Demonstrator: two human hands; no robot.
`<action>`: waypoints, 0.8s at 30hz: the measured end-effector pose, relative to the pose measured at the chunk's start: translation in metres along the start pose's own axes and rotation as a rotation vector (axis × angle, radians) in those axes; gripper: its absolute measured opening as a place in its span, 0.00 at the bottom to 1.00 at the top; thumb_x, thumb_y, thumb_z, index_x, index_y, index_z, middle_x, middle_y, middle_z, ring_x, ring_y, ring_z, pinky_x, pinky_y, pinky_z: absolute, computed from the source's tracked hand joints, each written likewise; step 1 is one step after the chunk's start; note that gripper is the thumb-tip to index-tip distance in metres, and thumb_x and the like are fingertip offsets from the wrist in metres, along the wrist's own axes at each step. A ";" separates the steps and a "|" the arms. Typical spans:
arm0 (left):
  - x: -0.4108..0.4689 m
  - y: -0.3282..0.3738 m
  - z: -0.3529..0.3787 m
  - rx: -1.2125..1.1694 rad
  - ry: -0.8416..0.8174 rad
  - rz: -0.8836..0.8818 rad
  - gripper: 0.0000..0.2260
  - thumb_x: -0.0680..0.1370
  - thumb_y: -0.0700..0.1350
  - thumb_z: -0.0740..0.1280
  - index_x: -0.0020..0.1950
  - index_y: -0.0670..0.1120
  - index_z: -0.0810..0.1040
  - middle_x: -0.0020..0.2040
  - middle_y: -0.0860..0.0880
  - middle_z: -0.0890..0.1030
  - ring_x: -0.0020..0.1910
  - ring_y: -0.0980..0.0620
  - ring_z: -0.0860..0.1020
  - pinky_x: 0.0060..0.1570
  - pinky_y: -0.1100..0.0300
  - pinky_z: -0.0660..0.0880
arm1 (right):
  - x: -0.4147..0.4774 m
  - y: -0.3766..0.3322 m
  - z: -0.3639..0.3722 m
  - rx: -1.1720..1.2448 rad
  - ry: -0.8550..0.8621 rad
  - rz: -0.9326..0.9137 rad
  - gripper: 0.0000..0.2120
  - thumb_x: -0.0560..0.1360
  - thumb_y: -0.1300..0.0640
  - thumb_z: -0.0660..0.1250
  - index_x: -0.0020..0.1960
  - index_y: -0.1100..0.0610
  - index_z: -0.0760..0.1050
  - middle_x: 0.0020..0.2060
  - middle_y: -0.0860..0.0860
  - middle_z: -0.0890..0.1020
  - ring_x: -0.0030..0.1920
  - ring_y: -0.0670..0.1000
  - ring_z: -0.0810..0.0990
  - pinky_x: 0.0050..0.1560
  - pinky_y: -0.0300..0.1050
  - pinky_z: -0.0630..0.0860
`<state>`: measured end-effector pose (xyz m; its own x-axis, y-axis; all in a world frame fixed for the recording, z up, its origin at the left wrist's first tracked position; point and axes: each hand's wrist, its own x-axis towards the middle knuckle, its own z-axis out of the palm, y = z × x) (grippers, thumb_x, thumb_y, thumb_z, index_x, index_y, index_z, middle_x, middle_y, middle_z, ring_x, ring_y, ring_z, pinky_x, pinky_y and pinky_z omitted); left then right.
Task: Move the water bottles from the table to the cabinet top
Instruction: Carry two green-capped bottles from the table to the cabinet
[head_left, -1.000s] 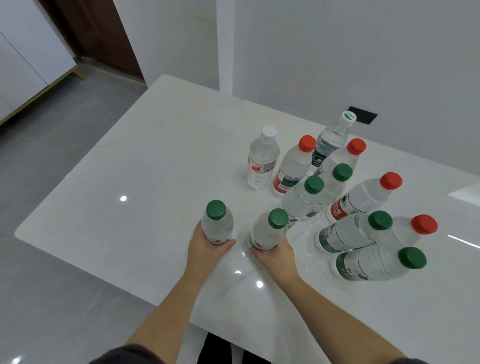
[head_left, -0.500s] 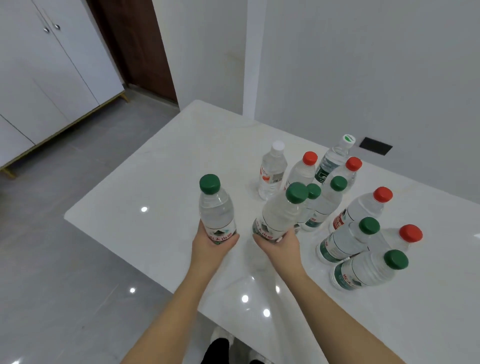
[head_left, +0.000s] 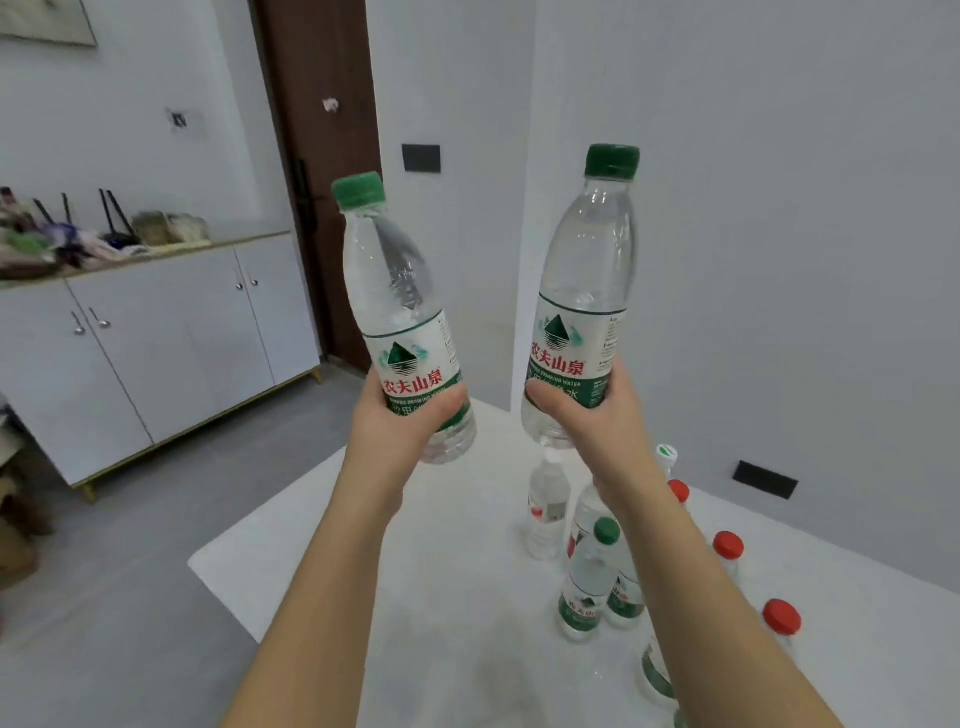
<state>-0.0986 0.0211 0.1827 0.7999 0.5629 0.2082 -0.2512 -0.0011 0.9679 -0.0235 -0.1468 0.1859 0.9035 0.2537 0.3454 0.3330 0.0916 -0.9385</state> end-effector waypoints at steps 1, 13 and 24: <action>-0.002 0.011 -0.002 -0.014 0.002 0.011 0.21 0.70 0.40 0.76 0.58 0.55 0.74 0.55 0.53 0.82 0.54 0.52 0.81 0.55 0.46 0.77 | 0.000 -0.009 0.000 0.025 -0.005 -0.005 0.23 0.69 0.59 0.76 0.58 0.45 0.73 0.51 0.43 0.83 0.49 0.41 0.83 0.45 0.36 0.78; -0.036 0.036 -0.065 -0.013 0.126 0.001 0.27 0.61 0.42 0.81 0.57 0.52 0.76 0.53 0.51 0.83 0.54 0.50 0.81 0.59 0.44 0.76 | -0.027 -0.027 0.055 0.057 -0.148 0.027 0.24 0.67 0.61 0.77 0.59 0.49 0.75 0.49 0.45 0.84 0.48 0.44 0.83 0.45 0.39 0.78; -0.021 0.068 -0.223 0.034 0.336 0.121 0.24 0.61 0.43 0.76 0.56 0.51 0.77 0.49 0.51 0.85 0.51 0.48 0.83 0.52 0.48 0.79 | -0.023 -0.034 0.198 0.181 -0.286 -0.020 0.21 0.69 0.64 0.75 0.55 0.45 0.76 0.47 0.43 0.85 0.47 0.43 0.84 0.41 0.36 0.79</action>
<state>-0.2537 0.1933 0.2125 0.5398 0.7975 0.2696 -0.3107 -0.1089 0.9443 -0.1092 0.0349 0.2089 0.7767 0.5076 0.3730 0.2731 0.2622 -0.9256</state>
